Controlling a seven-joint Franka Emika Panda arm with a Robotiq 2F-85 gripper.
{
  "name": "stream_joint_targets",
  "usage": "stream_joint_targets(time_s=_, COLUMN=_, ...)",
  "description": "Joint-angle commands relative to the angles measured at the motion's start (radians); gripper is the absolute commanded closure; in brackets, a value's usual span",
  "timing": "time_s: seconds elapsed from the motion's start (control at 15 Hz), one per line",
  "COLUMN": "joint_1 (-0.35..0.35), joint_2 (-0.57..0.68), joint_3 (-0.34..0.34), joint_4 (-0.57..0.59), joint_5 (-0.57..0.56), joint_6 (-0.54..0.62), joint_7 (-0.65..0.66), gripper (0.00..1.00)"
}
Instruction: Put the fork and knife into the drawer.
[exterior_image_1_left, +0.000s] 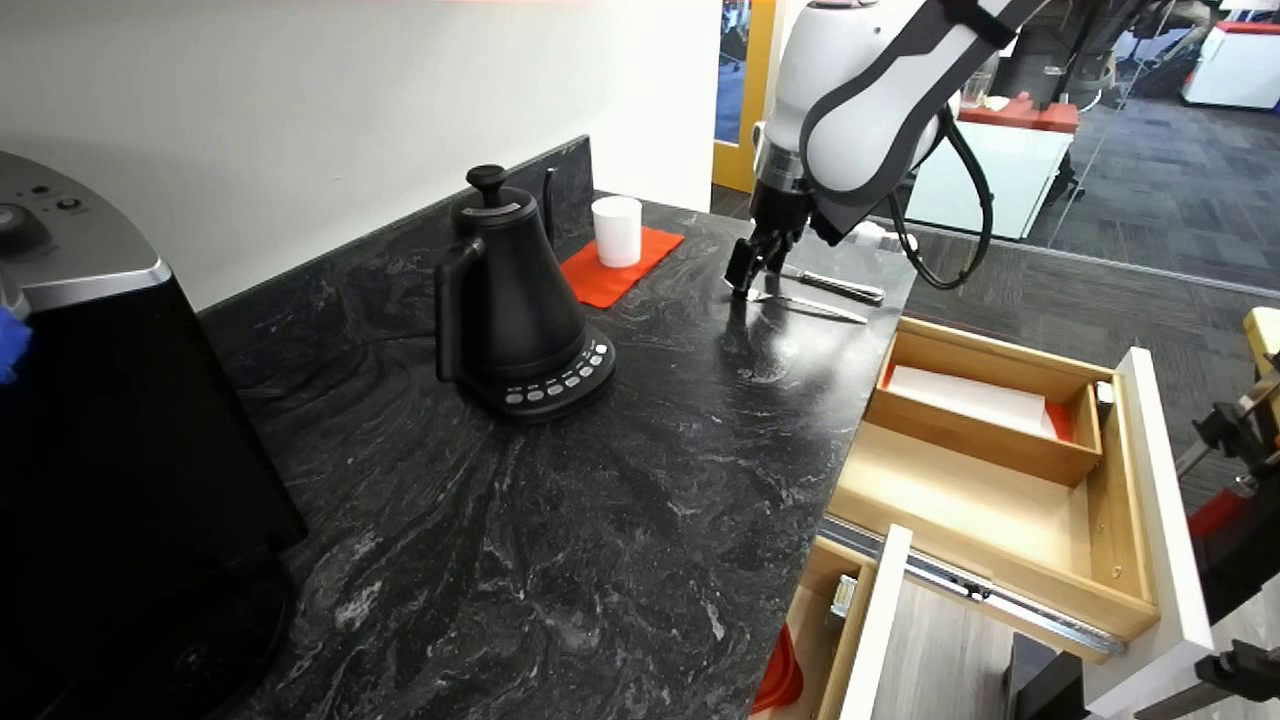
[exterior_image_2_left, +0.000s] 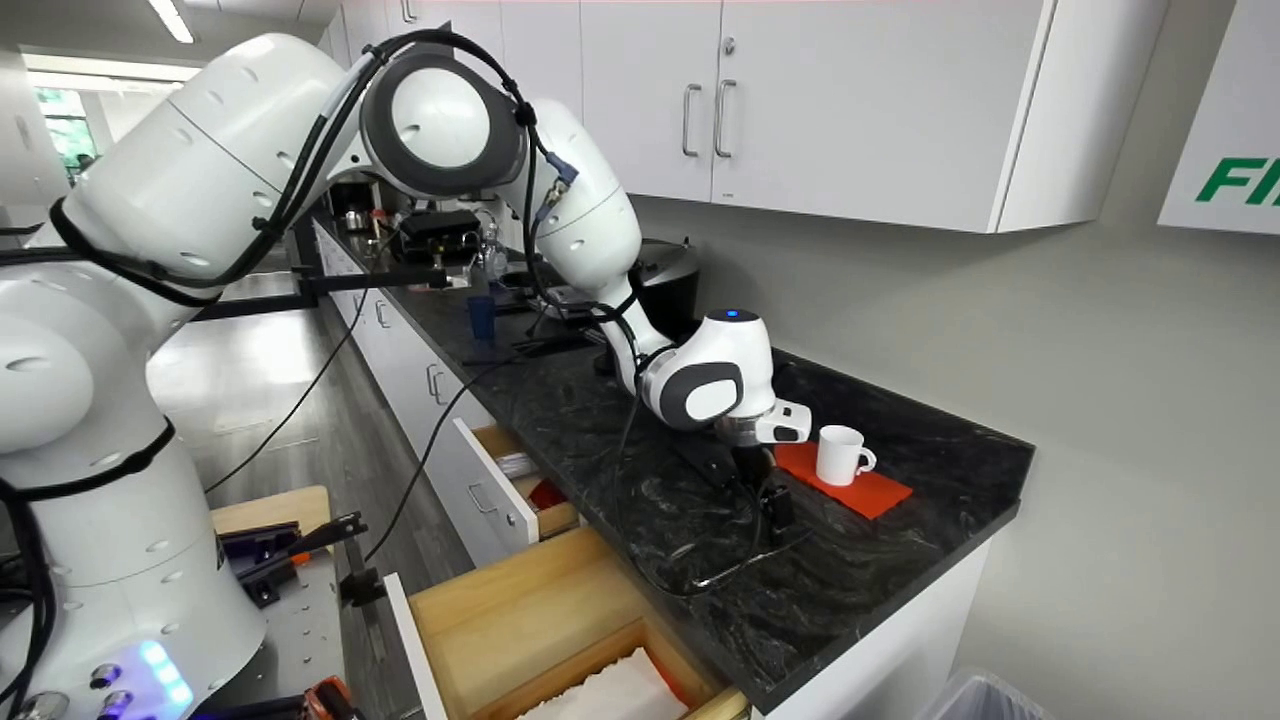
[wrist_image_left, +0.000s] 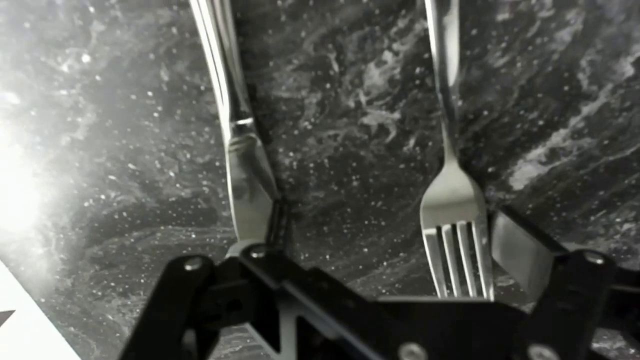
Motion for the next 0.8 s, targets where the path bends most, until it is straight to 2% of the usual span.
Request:
stream_joint_targets(time_s=0.0, joint_1=-0.007, joint_2=-0.029, joint_3=-0.001, joint_4=0.004, joint_5=0.000, joint_6=-0.065, joint_7=0.057, gripper=0.00)
stream_joint_targets(time_s=0.4, joint_1=-0.002, joint_2=-0.056, joint_3=-0.001, joint_4=-0.011, joint_5=-0.003, joint_6=-0.059, joint_7=0.082, gripper=0.00)
stream_joint_targets(time_s=0.73, joint_1=0.015, joint_2=-0.114, joint_3=0.007, joint_4=-0.063, joint_5=-0.003, joint_6=-0.100, joint_7=0.096, gripper=0.00)
